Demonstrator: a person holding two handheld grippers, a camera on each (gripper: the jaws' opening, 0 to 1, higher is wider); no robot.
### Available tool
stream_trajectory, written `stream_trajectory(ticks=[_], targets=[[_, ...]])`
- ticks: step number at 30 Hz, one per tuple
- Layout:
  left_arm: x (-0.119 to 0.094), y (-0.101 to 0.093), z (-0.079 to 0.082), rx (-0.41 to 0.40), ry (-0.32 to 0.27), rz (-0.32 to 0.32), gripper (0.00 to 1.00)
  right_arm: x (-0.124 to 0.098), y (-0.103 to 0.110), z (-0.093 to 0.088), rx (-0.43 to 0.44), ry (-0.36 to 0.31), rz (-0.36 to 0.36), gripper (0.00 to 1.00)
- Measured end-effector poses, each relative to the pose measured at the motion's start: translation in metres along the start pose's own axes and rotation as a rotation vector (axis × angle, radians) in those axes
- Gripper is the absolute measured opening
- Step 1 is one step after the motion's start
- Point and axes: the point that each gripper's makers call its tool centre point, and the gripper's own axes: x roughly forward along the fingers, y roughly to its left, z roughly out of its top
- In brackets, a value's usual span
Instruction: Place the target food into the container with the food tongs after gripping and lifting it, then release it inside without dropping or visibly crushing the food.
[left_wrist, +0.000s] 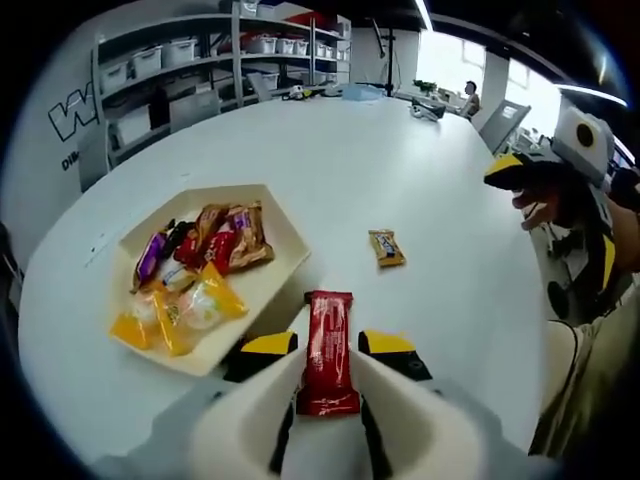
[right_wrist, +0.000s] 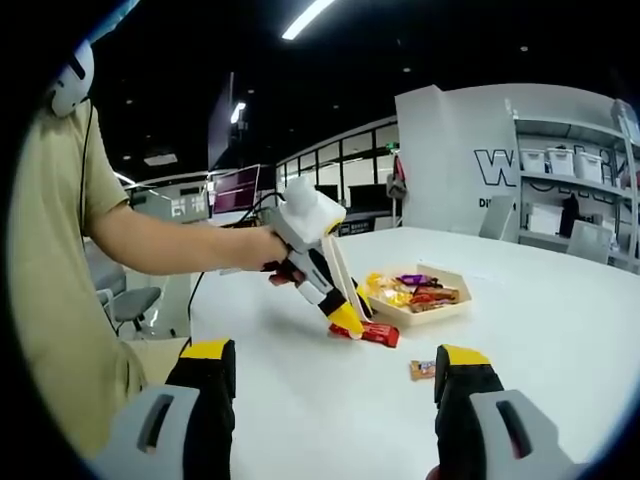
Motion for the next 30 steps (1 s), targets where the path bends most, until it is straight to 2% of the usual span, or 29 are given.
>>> stream_trajectory(ticks=[21, 30], targets=[[-0.028, -0.001, 0.011, 0.005, -0.039, -0.004, 0.23, 0.001, 0.003, 0.002, -0.006, -0.002, 0.005, 0.81], [-0.041, 0.005, 0.017, 0.005, -0.045, -0.004, 0.23, 0.001, 0.005, 0.002, -0.005, -0.002, 0.007, 0.81]])
